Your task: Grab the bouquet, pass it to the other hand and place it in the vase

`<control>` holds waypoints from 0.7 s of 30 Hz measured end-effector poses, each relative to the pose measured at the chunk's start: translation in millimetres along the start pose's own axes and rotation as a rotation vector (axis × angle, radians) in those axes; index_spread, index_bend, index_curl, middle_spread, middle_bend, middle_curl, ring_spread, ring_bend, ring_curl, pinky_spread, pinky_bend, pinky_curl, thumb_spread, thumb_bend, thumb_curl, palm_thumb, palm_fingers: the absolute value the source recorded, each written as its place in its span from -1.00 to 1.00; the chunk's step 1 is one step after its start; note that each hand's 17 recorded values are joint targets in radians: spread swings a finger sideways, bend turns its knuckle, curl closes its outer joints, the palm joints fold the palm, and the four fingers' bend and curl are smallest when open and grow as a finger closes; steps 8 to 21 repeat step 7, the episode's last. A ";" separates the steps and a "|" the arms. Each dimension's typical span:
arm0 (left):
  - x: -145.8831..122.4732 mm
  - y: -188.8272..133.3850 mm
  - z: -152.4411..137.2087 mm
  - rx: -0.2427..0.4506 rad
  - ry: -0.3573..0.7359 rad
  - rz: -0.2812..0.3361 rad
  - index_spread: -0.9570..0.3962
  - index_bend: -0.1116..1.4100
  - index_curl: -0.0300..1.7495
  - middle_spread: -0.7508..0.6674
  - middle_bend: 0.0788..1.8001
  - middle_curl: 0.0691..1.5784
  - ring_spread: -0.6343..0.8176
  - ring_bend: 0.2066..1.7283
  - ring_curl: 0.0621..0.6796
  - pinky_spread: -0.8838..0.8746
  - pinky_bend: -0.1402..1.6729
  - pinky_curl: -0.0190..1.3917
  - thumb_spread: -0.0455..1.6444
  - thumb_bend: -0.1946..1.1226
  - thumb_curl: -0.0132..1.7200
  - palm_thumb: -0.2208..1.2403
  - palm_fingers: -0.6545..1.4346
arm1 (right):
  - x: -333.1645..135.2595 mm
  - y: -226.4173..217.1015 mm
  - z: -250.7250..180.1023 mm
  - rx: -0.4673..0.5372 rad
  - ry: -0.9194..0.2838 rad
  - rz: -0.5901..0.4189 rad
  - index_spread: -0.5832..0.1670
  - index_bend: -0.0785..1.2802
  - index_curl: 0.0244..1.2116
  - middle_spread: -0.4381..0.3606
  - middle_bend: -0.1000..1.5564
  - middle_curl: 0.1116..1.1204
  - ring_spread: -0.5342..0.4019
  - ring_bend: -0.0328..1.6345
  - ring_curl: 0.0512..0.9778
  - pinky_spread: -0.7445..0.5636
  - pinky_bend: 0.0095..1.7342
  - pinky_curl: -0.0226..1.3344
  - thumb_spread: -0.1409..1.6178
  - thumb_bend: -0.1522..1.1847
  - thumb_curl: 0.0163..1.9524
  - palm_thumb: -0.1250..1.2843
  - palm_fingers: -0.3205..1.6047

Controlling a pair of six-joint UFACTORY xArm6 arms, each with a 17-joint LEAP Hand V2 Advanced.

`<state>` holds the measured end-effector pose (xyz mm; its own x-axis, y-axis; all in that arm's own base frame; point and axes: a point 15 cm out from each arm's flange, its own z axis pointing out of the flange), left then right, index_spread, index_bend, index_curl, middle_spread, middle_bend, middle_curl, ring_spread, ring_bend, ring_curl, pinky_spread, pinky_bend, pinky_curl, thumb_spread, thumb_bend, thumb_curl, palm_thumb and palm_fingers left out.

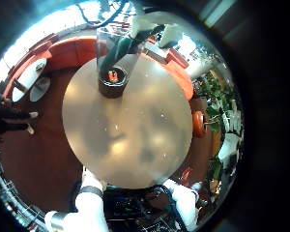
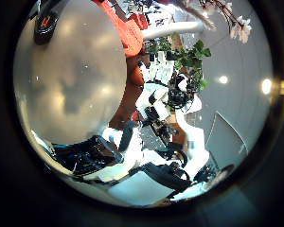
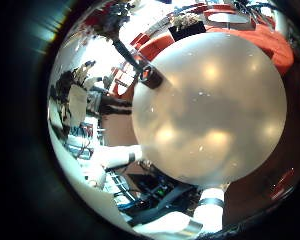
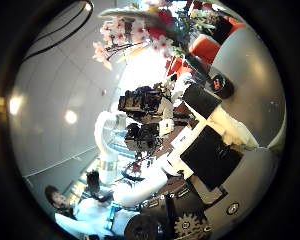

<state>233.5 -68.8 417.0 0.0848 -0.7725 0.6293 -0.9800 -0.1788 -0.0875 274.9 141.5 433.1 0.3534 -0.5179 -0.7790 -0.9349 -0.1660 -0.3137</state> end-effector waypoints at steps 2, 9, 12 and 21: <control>-1.9 0.2 0.3 0.004 0.000 -0.005 0.71 -0.63 -0.60 0.75 -0.86 -0.67 0.70 -0.56 -0.59 0.63 -0.62 -0.53 0.24 -0.75 -0.58 -0.27 -0.32 | -0.5 0.1 0.3 0.000 0.001 0.000 -0.30 -0.60 -0.39 -0.09 -0.54 -0.46 0.27 -0.30 -0.71 0.83 -0.56 -0.69 0.33 -0.80 -0.43 0.34 -0.13; 1.2 2.1 -2.3 0.037 0.004 0.019 0.71 -0.63 -0.60 0.74 -0.86 -0.66 0.69 -0.57 -0.59 0.62 -0.63 -0.53 0.24 -0.74 -0.58 -0.25 -0.31 | -5.4 2.4 -2.7 0.009 0.026 0.000 -0.30 -0.61 -0.38 -0.05 -0.53 -0.45 0.28 -0.30 -0.72 0.83 -0.57 -0.70 0.33 -0.80 -0.43 0.34 -0.12; 1.2 2.1 -2.3 0.037 0.004 0.019 0.71 -0.63 -0.60 0.74 -0.86 -0.66 0.69 -0.57 -0.59 0.62 -0.63 -0.53 0.24 -0.74 -0.58 -0.25 -0.31 | -5.4 2.4 -2.7 0.009 0.026 0.000 -0.30 -0.61 -0.38 -0.05 -0.53 -0.45 0.28 -0.30 -0.72 0.83 -0.57 -0.70 0.33 -0.80 -0.43 0.34 -0.12; 1.2 2.1 -2.3 0.037 0.004 0.019 0.71 -0.63 -0.60 0.74 -0.86 -0.66 0.69 -0.57 -0.59 0.62 -0.63 -0.53 0.24 -0.74 -0.58 -0.25 -0.31 | -5.4 2.4 -2.7 0.009 0.026 0.000 -0.30 -0.61 -0.38 -0.05 -0.53 -0.45 0.28 -0.30 -0.72 0.83 -0.57 -0.70 0.33 -0.80 -0.43 0.34 -0.12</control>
